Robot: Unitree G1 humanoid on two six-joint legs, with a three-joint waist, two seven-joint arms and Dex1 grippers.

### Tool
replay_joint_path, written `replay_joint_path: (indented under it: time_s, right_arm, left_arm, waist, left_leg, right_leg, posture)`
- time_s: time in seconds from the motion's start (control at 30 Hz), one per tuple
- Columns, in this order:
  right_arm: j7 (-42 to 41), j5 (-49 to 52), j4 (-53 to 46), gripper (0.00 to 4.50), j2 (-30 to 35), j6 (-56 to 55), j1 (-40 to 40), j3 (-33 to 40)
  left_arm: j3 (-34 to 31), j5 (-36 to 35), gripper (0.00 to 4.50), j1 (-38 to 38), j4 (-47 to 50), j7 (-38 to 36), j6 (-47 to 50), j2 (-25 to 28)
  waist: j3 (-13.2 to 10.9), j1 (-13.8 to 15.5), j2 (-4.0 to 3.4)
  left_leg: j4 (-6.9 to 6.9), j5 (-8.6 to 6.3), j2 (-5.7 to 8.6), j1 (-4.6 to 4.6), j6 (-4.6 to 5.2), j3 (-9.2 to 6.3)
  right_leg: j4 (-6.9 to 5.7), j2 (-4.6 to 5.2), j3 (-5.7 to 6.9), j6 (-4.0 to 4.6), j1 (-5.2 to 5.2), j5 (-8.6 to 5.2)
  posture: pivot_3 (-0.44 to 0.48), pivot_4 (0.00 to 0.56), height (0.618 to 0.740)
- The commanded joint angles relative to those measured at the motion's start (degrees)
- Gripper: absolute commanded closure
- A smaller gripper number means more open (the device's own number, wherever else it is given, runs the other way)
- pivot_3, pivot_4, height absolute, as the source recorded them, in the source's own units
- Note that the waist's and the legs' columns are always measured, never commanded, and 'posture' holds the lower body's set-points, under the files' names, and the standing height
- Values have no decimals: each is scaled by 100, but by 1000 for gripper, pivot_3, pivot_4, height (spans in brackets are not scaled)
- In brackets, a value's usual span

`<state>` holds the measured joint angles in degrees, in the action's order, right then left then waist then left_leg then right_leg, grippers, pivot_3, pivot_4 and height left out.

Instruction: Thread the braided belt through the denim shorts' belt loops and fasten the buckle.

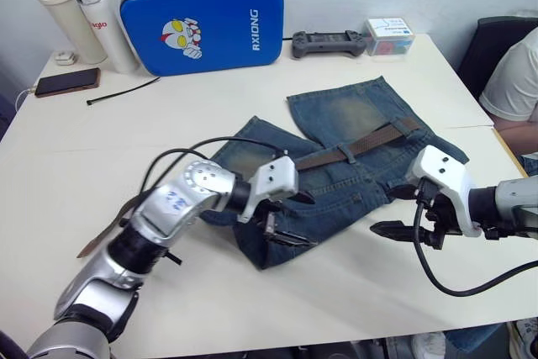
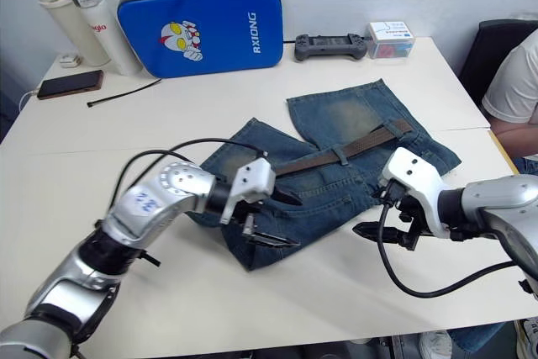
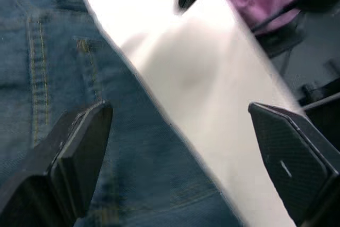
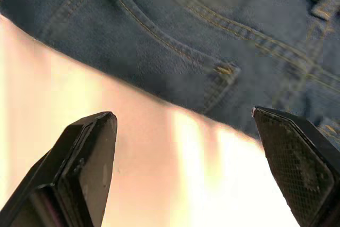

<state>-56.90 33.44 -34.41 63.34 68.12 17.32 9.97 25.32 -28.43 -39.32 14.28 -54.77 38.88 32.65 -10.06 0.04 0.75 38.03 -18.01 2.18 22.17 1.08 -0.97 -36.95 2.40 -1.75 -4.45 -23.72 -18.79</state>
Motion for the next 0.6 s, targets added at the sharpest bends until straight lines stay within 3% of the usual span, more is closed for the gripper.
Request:
replay_joint_path:
  time_s: [0.03, 0.23, 0.4, 0.6]
  right_arm:
    - [294, 261, -636, 0, 131, 652, -267, 1188]
    - [264, 409, -754, 0, 319, 641, -365, 1456]
    - [220, 533, -617, 0, 395, 424, -320, 1173]
    - [226, 606, -144, 0, 248, -70, 262, 420]
  left_arm:
    - [1285, 1671, 418, -172, -1336, -524, -1483, -89]
    - [1204, 2193, 2388, -351, -2012, -1249, -2544, 396]
    - [725, 2523, 4389, -653, -3002, -1442, -3469, 722]
    - [335, 2890, 4452, -1019, -4520, -1728, -4687, 1230]
  waist:
    - [0, 29, 0]
    - [0, 67, 0]
    - [1, 23, -1]
    - [1, -66, -1]
  left_leg:
    - [3, 1, 1, -1, 2, 0]
    - [4, 1, 0, 3, 3, 1]
    - [5, 2, -1, -2, 5, 2]
    - [7, -5, -1, -11, 31, 4]
  right_leg:
    - [3, 1, 0, -1, 1, 0]
    - [-2, -2, -4, -2, -4, 1]
    - [-5, -2, -5, -2, -3, 1]
    - [-24, -2, -7, -2, -5, 1]
  posture:
    - [0, 150, 738]
    - [0, 150, 738]
    - [0, 150, 738]
    - [0, 150, 738]
